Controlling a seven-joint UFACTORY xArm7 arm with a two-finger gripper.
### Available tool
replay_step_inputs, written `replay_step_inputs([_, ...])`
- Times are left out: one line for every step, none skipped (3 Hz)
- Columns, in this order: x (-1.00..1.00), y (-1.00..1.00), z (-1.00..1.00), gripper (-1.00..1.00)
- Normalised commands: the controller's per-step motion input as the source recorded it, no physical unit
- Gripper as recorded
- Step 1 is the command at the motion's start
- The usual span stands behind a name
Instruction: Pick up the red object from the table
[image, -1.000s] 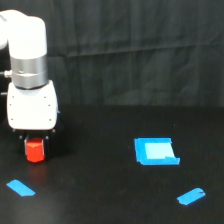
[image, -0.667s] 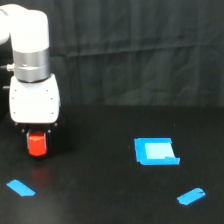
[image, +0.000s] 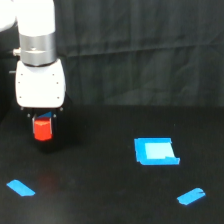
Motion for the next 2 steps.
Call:
replay_step_inputs([-0.1,0.09,0.99,-0.99])
replay_step_inputs([-0.1,0.05,0.94,-0.99])
